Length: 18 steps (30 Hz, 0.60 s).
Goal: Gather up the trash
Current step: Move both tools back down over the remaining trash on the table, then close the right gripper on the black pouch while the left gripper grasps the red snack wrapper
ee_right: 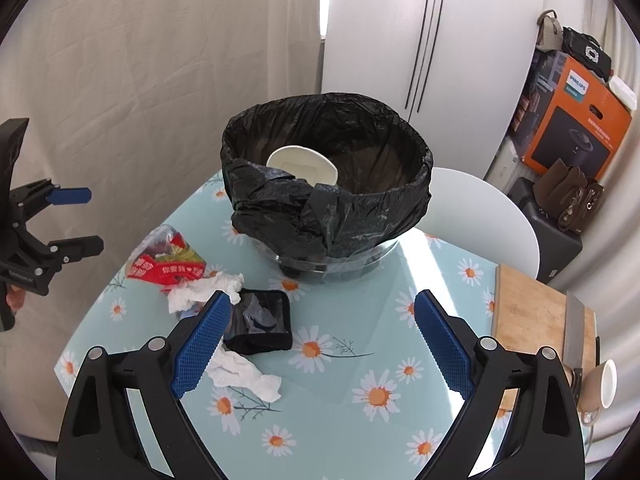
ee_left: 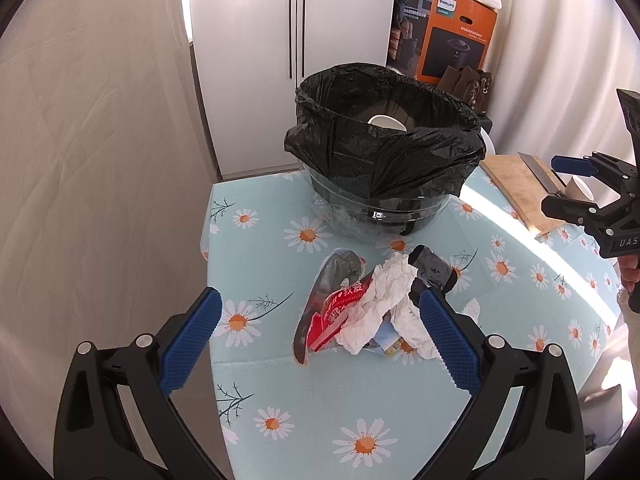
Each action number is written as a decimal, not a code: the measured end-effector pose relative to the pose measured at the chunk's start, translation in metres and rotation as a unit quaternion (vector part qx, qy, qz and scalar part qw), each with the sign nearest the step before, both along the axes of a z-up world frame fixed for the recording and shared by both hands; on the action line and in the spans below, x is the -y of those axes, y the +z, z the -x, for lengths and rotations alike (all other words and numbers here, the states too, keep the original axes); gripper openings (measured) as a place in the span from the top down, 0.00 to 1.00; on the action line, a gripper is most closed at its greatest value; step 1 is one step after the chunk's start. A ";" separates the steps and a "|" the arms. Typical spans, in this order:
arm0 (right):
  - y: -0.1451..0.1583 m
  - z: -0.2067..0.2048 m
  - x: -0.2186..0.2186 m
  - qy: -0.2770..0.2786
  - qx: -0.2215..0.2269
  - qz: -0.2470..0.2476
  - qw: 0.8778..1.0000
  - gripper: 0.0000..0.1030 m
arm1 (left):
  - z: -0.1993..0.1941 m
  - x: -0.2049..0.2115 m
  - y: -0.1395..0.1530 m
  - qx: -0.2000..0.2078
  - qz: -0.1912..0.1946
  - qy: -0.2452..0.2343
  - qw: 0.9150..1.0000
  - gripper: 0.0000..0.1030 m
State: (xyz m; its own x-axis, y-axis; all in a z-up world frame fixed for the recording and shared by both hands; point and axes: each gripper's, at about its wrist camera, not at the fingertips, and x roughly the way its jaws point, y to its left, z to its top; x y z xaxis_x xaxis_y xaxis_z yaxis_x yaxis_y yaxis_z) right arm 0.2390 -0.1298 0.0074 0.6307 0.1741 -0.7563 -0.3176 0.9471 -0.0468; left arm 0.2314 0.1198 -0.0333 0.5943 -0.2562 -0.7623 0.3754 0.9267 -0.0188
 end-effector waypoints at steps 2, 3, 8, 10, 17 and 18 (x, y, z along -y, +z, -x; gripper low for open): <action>-0.009 0.002 -0.003 0.006 -0.010 0.007 1.000 0.14 | 0.003 -0.002 -0.010 -0.009 0.001 0.003 1.000 0.06; -0.013 0.002 -0.005 0.009 -0.014 0.009 1.000 0.14 | 0.004 -0.002 -0.015 -0.015 0.000 0.004 1.000 0.06; -0.036 0.001 -0.012 0.017 -0.042 0.008 0.999 0.14 | 0.009 -0.004 -0.036 -0.018 -0.005 0.016 1.000 0.06; -0.048 0.000 -0.014 0.017 -0.052 0.006 0.998 0.14 | 0.010 -0.005 -0.042 -0.020 0.008 0.013 1.000 0.06; -0.090 -0.009 -0.017 0.012 -0.096 -0.006 0.995 0.14 | -0.005 -0.002 -0.070 -0.037 -0.001 0.014 0.999 0.06; -0.095 -0.011 -0.017 0.011 -0.101 -0.008 0.995 0.14 | -0.007 -0.001 -0.073 -0.040 -0.002 0.010 0.999 0.06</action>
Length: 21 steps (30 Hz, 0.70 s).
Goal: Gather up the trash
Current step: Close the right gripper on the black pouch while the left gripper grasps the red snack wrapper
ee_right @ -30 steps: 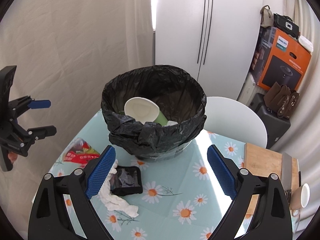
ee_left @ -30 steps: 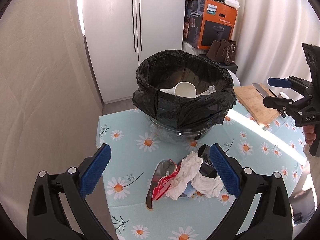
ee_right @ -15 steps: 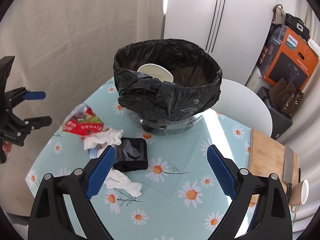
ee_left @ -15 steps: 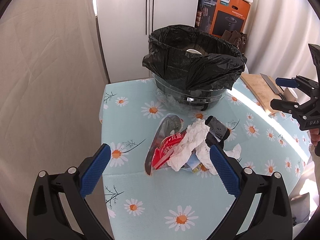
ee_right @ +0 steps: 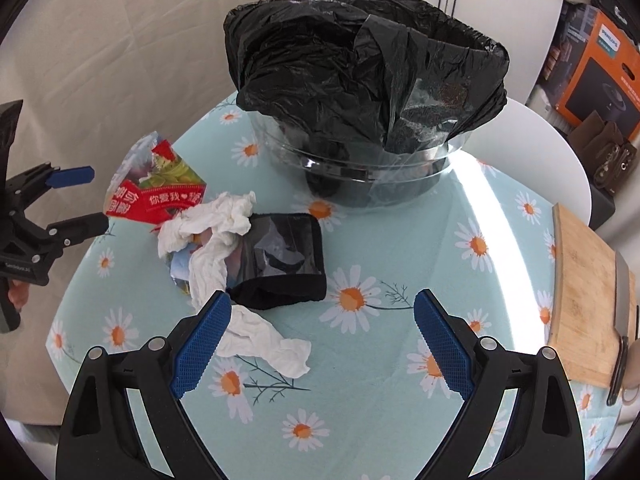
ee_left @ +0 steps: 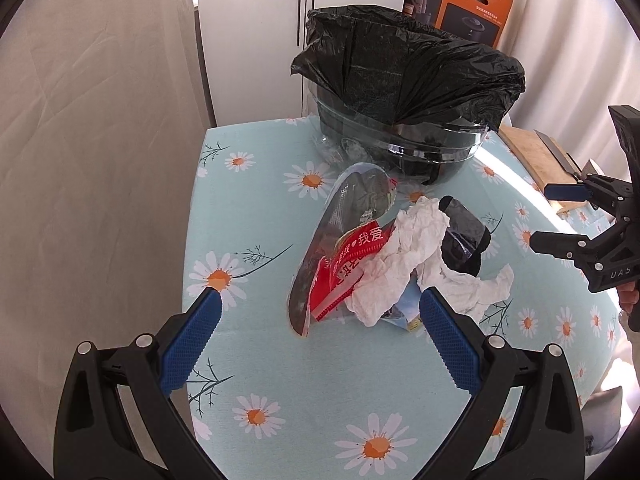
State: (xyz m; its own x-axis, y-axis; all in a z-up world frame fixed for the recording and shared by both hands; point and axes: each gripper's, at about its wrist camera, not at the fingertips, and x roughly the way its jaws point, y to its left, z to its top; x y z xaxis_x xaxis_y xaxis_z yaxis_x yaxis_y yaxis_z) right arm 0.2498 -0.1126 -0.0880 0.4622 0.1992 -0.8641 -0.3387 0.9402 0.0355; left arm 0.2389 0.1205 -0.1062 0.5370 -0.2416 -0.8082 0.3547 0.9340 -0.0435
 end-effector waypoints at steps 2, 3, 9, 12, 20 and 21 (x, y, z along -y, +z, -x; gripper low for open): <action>-0.009 -0.004 0.001 -0.003 -0.010 -0.007 1.000 0.14 | -0.003 0.001 -0.004 0.002 -0.002 -0.003 1.000 0.06; -0.012 -0.006 0.001 -0.004 -0.013 -0.010 1.000 0.14 | -0.005 0.001 -0.006 0.000 -0.001 -0.006 1.000 0.06; -0.029 -0.021 -0.002 -0.003 -0.028 -0.024 0.999 0.14 | -0.024 0.005 -0.025 -0.015 -0.025 -0.025 0.999 0.06; -0.035 -0.028 -0.005 -0.004 -0.033 -0.024 0.999 0.14 | -0.035 0.006 -0.033 -0.020 -0.039 -0.030 0.999 0.06; -0.050 -0.047 -0.018 0.003 -0.053 -0.032 0.998 0.14 | -0.058 0.003 -0.044 -0.026 -0.037 -0.047 0.998 0.07; -0.051 -0.049 -0.019 0.006 -0.056 -0.037 0.998 0.14 | -0.060 0.003 -0.045 -0.027 -0.037 -0.050 0.998 0.09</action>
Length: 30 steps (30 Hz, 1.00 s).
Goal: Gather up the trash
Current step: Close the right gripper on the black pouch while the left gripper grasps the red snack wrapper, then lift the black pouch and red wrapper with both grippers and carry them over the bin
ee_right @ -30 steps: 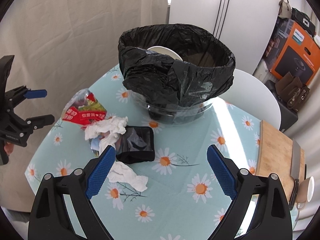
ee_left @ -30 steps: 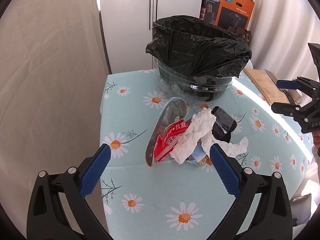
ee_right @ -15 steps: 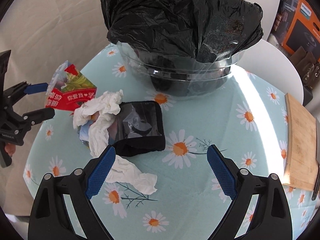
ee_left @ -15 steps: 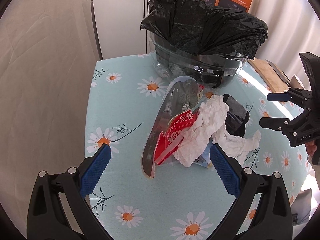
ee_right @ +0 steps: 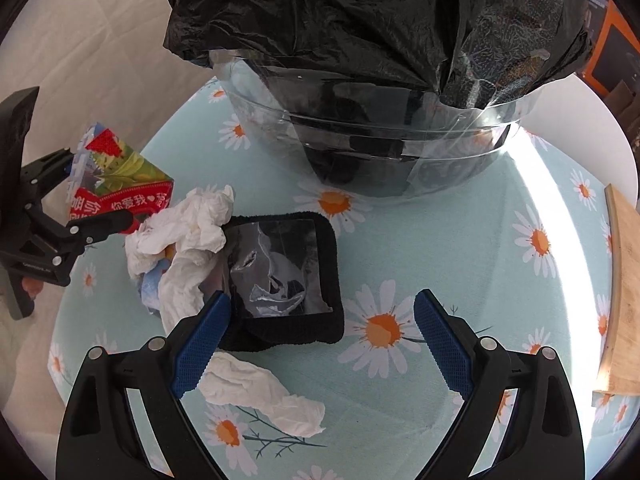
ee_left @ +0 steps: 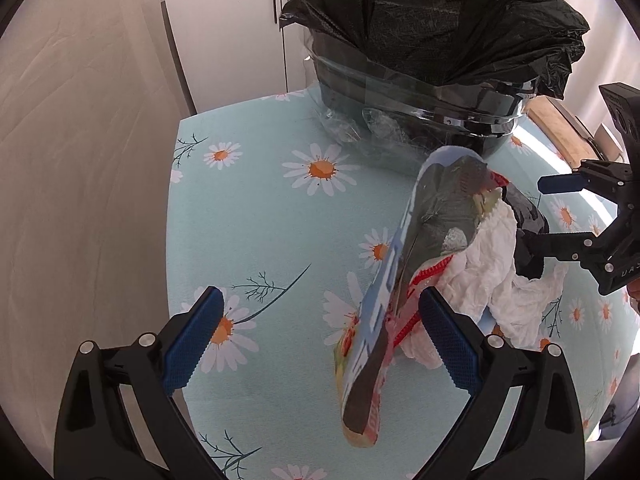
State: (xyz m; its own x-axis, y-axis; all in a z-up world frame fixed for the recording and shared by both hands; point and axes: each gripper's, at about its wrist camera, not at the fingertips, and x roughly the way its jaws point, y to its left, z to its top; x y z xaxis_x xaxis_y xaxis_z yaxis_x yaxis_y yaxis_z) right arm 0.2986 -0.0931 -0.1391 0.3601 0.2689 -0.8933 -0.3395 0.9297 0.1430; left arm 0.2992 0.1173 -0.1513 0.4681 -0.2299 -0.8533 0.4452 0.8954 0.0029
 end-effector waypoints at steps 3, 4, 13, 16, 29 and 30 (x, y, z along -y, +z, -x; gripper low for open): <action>-0.003 -0.005 -0.007 0.004 -0.009 -0.013 1.000 0.14 | -0.006 -0.003 -0.003 -0.018 0.018 -0.013 1.000 0.26; -0.004 -0.007 -0.010 0.006 -0.011 -0.015 1.000 0.15 | -0.008 -0.004 -0.005 -0.026 0.025 -0.017 0.999 0.36; -0.008 -0.007 -0.022 0.029 -0.029 -0.017 0.999 0.49 | -0.014 -0.009 -0.011 -0.063 0.049 -0.019 0.997 0.91; -0.005 0.000 -0.015 0.023 -0.025 -0.013 0.999 0.49 | -0.009 -0.010 -0.003 -0.054 0.046 -0.015 0.997 0.91; 0.026 0.044 0.040 -0.021 0.004 -0.020 1.000 0.49 | 0.034 -0.012 0.048 0.000 0.009 0.002 1.000 0.91; 0.028 0.048 0.044 -0.023 0.006 -0.020 1.000 0.49 | 0.039 -0.012 0.051 0.001 0.010 0.002 1.000 0.91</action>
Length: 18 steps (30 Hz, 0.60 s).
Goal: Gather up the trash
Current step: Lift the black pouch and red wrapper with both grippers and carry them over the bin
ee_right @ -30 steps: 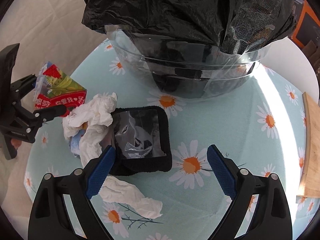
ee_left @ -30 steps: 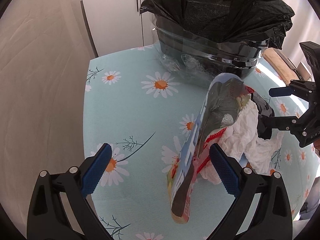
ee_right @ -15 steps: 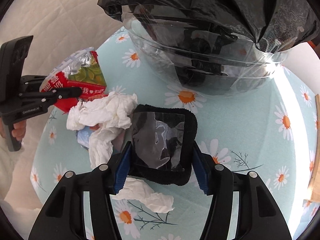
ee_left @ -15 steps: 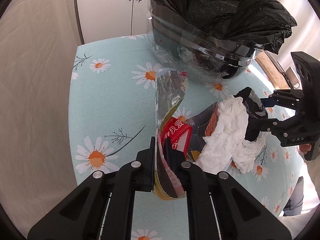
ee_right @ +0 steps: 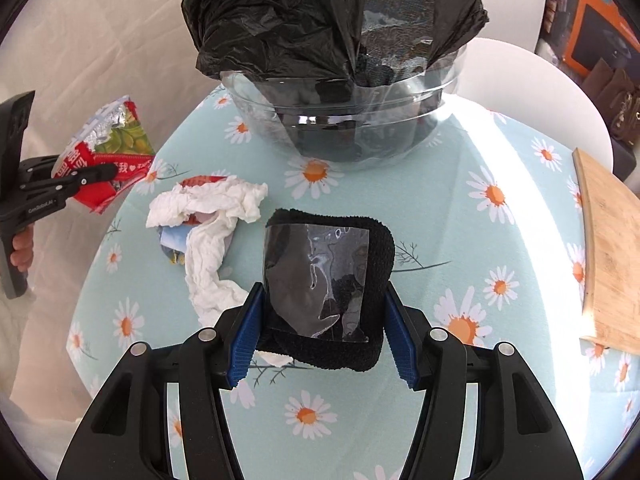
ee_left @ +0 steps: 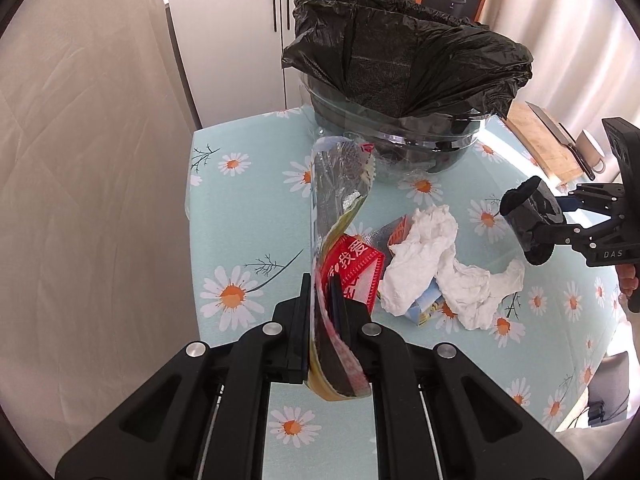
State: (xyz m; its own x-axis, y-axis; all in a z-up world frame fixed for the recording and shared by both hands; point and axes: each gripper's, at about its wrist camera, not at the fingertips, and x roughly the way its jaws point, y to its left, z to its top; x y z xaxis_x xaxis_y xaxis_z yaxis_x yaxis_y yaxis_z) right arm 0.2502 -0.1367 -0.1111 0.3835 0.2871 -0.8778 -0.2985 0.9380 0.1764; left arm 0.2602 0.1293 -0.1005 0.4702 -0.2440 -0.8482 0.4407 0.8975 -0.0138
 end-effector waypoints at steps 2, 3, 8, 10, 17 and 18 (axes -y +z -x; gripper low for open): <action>0.004 0.010 0.006 -0.003 0.004 0.002 1.000 0.49 | 0.010 0.000 0.005 0.003 -0.001 0.001 1.000 0.91; 0.006 0.015 0.009 -0.003 0.007 0.003 1.000 0.49 | 0.014 0.001 0.008 0.004 -0.002 0.001 1.000 0.91; 0.021 0.046 0.036 -0.007 0.017 0.003 1.000 0.49 | 0.042 0.001 0.020 0.012 -0.007 0.010 1.000 0.91; 0.024 0.057 0.040 -0.009 0.022 0.003 1.000 0.49 | 0.053 0.000 0.025 0.015 -0.008 0.019 1.000 0.91; 0.036 0.101 0.063 -0.015 0.041 0.005 0.999 0.49 | 0.088 0.005 0.043 0.041 -0.006 0.032 0.999 0.91; 0.038 0.107 0.066 -0.017 0.043 0.006 0.999 0.49 | 0.093 0.007 0.044 0.041 -0.004 0.033 0.999 0.91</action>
